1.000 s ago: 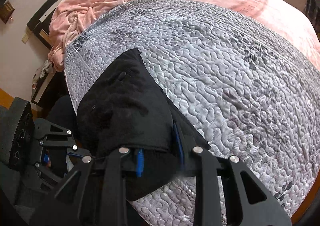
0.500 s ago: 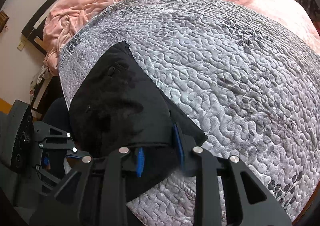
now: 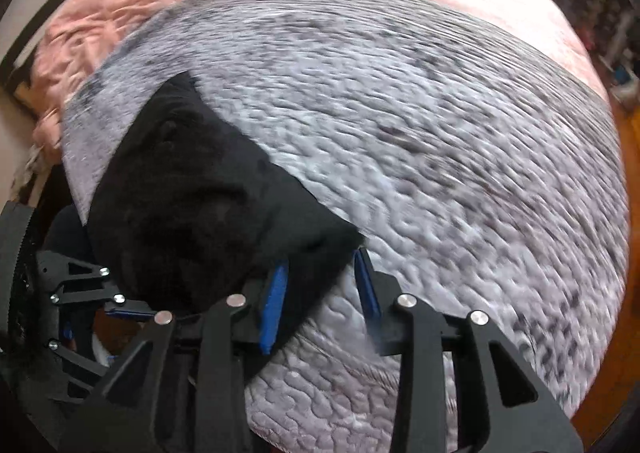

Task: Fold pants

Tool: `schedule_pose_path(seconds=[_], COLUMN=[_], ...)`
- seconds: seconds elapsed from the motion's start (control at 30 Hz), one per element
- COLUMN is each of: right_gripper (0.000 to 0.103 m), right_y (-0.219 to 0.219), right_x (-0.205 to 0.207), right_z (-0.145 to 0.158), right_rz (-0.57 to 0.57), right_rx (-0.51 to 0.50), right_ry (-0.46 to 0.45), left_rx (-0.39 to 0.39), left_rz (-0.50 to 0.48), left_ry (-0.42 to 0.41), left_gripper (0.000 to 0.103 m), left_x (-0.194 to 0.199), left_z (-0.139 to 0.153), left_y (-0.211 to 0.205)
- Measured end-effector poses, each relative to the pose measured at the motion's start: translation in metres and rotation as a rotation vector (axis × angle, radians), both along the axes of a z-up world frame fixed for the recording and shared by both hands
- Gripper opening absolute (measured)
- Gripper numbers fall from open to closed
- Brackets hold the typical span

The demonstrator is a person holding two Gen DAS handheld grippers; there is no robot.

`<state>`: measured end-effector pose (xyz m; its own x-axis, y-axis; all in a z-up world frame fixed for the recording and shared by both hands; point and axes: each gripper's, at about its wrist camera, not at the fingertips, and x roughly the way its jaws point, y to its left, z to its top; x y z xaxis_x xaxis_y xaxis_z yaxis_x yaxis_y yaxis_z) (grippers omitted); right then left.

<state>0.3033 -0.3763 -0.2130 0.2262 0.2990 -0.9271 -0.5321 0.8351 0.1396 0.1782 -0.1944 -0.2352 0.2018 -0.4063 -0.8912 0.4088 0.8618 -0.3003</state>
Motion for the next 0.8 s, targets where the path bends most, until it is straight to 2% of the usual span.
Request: schedule_pose_path(seconds=[0.03,0.1,0.2,0.27,0.37,0.5,0.57,0.63,0.7,0.77,0.8], right_gripper=[0.035,0.036,0.036,0.036,0.036,0.036,0.029,0.018,0.018,0.018,0.021], right_y=[-0.006,-0.025,-0.042,-0.039,-0.015,0.013,0.017,0.011,0.004,0.001,-0.001], right_x=[-0.001,-0.003,-0.008,-0.012,-0.011,-0.002,0.002,0.005,0.003,-0.004,-0.007], right_z=[0.002,0.009,0.025,0.034,0.028,-0.004,-0.022,-0.043,-0.058,-0.057,-0.054], right_rz=[-0.033,-0.135,-0.246,-0.272,-0.258,-0.235,-0.247,-0.283,-0.301,-0.304,-0.309], right_rx=[0.002,0.036,0.142,0.236,0.32,0.369,0.337,0.308,0.29,0.271,0.271], right_ry=[-0.002,-0.01,-0.04,-0.051,-0.028,0.057,0.082,0.129,0.158,0.14,0.134], left_rx=[-0.032,-0.102,-0.21,-0.271,-0.3,-0.315,-0.304,-0.298,-0.306,-0.322,-0.317], left_rz=[0.006,0.016,0.033,0.053,0.143,0.263,0.305,0.333,0.349,0.355,0.356], left_ry=[0.017,0.02,-0.002,-0.029,-0.094,-0.062,-0.044,-0.016,0.008,0.027,0.027], left_gripper=[0.049,0.073,0.085,0.088,0.092,0.092,0.092,0.092,0.092,0.092,0.092], left_x=[-0.001,-0.006,-0.017,-0.022,-0.021,-0.008,-0.002,0.002,0.005,0.006,0.008], left_z=[0.003,0.012,0.032,0.044,0.052,0.038,0.028,0.018,0.008,0.0,-0.001], left_y=[0.005,0.016,0.04,0.062,0.101,0.145,0.162,0.173,0.179,0.181,0.181])
